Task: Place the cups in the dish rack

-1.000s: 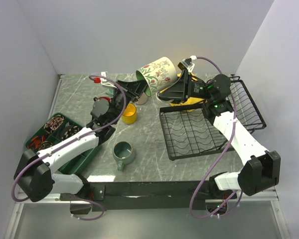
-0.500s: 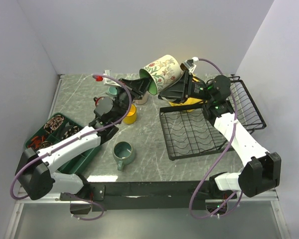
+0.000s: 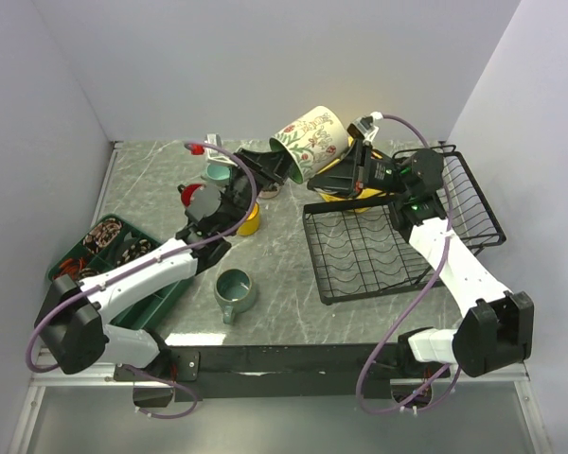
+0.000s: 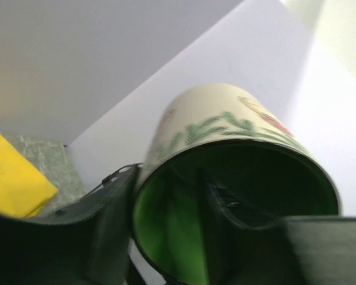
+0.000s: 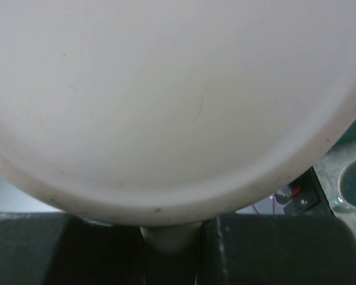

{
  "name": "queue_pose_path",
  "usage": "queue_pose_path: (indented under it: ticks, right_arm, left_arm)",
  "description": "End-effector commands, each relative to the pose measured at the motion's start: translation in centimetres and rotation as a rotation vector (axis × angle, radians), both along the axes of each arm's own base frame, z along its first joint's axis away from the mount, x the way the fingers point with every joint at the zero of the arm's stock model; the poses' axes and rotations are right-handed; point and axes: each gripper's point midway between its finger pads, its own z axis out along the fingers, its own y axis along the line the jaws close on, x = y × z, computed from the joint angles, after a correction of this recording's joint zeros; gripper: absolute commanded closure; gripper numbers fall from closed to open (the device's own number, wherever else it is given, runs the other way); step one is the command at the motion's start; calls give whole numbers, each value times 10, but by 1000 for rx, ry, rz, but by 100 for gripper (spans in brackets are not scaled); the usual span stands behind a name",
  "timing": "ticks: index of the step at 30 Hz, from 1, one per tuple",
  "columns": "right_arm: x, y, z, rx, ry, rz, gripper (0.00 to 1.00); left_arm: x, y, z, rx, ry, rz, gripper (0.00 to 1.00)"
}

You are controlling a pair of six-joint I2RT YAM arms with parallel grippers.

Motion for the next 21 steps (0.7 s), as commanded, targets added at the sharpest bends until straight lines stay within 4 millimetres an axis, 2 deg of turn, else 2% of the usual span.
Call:
queue_pose_path:
  ticks: [1, 2, 3, 4, 5, 7, 8, 9, 10, 12, 16, 17, 21]
  right_arm:
    - [-9, -20, 21, 19, -217, -79, 100]
    - [-6, -24, 19, 8, -239, -95, 100]
    - [-6, -25, 17, 3, -247, -101, 100]
    - [-4, -27, 16, -8, -241, -109, 100]
    - [-4, -29, 15, -21, -285, -127, 100]
    - [-2, -30, 12, -52, -285, -137, 100]
    - [-2, -31, 12, -73, -352, -154, 100]
    - [1, -31, 11, -87, -371, -172, 100]
    - [2, -31, 8, -117, -344, -179, 100]
    - [9, -34, 5, -164, -439, -236, 100]
    - [19, -40, -12, -283, -481, -320, 100]
    - [22, -42, -16, -324, -554, -342, 100]
    - [35, -51, -38, -465, -630, -447, 100]
  left_arm:
    - [-28, 11, 51, -98, -109, -48, 38]
    - [-28, 11, 44, -80, -94, -45, 26]
    - [-29, 13, 42, -72, -86, -38, 21]
    - [-33, 18, 45, -73, -90, -37, 18]
    - [-33, 18, 34, -40, -68, -33, 16]
    - [-41, 26, 32, -21, -62, -31, 13]
    - [-41, 27, 19, 14, -44, -26, 10]
    - [-42, 28, 5, 59, -9, -24, 10]
    - [-48, 37, 6, 66, -9, -14, 9]
    - [-50, 43, -26, 161, 53, 5, 5]
    - [-70, 76, -52, 267, 86, 55, 1]
    - [-72, 84, -55, 292, 88, 84, 3]
    - [-88, 116, -64, 363, 107, 143, 4]
